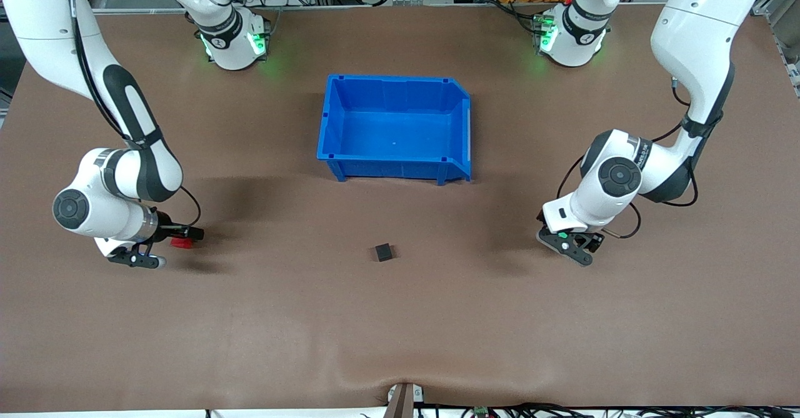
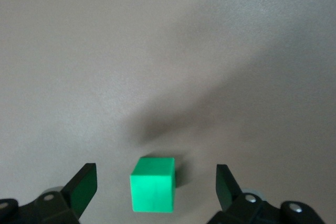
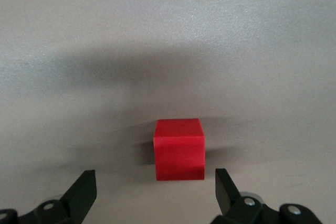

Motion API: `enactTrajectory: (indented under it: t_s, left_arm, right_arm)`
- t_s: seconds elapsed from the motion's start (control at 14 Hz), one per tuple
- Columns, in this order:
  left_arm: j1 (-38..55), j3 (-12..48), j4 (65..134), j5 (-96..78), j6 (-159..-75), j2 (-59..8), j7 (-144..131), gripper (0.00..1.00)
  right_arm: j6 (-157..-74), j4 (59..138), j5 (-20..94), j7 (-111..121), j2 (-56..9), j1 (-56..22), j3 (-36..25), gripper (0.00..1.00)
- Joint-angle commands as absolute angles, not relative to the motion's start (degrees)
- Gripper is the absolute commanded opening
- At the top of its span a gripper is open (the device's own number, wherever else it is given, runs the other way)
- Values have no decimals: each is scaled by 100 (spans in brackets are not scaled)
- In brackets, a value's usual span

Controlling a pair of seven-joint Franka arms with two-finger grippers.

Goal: Attach green and red cubes to black cube
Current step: 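Close the right gripper on the red cube while the left gripper grasps green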

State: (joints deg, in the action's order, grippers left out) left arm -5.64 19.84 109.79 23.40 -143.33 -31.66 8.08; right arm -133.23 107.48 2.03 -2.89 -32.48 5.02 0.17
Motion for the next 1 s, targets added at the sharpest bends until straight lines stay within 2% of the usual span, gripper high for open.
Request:
enactTrajectory:
  t_s: [0.0,0.57,0.64,0.71,0.86,0.93]
  left_arm:
    - [-659,2004,10846,2470,-14423,-3322,958,100]
    - [-659,1995,10916,2479,-14511,-3445,1080,100]
    - [-659,1986,10916,2479,-14511,-3463,1098,100]
    - [-668,1986,10916,2479,-14511,-3480,1099,100]
    - [-703,1986,10977,2479,-14502,-3472,1099,100]
    - [-721,1995,11004,2479,-14502,-3463,1107,100]
  right_arm:
    - [-13429,10828,176,-202,-3252,598,79,100]
    - [-13729,10811,-88,-79,-3437,668,62,100]
    - [-13729,10811,-88,-79,-3437,668,62,93]
    - [-13729,10811,-97,-79,-3437,668,62,72]
    - [-13720,10802,-97,43,-3437,677,62,21]
    - [-13711,10802,-97,157,-3437,685,62,0]
